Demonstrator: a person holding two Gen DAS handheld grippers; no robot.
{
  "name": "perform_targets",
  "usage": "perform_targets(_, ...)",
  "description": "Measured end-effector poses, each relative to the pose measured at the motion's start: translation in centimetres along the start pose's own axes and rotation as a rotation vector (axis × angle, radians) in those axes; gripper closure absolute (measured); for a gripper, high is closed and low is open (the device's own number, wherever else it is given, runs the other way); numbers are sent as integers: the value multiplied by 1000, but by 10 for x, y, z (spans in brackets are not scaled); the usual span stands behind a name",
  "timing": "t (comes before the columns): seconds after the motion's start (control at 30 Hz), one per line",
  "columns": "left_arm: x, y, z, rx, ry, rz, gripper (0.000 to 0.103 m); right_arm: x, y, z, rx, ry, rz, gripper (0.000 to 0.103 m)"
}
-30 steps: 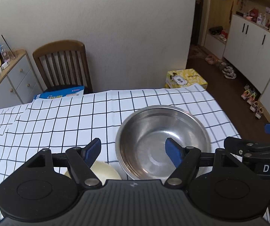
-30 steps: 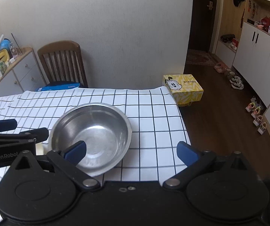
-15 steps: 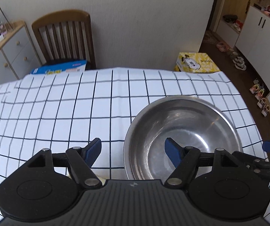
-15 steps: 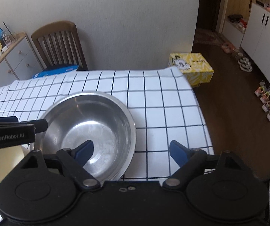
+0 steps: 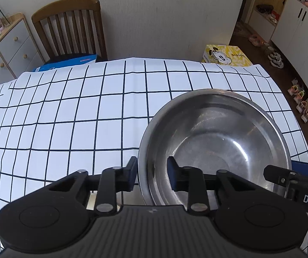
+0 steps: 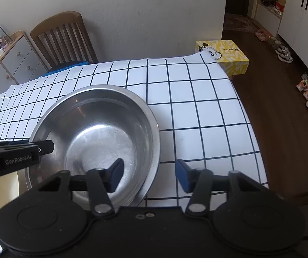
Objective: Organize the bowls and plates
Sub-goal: 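Close both grippers on the steel bowl rim, then lift the steel bowl with both grippers and carry it beside the pink bear plate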
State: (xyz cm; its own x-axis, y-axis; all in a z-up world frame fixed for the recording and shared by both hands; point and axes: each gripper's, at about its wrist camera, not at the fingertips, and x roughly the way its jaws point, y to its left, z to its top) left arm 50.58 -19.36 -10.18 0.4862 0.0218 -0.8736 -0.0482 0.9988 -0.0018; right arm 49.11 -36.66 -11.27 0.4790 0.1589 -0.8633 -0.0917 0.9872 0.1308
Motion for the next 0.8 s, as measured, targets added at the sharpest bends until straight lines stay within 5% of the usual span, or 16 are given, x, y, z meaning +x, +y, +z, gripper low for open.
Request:
perform_targets(0.33,0,0,1,4,-2,11,85,6,-1,-1,19,15,4,86)
perform_targets(0.8,-33,-6,1,21,-59,8,86,-19,-4,-2,8,-46,2,87)
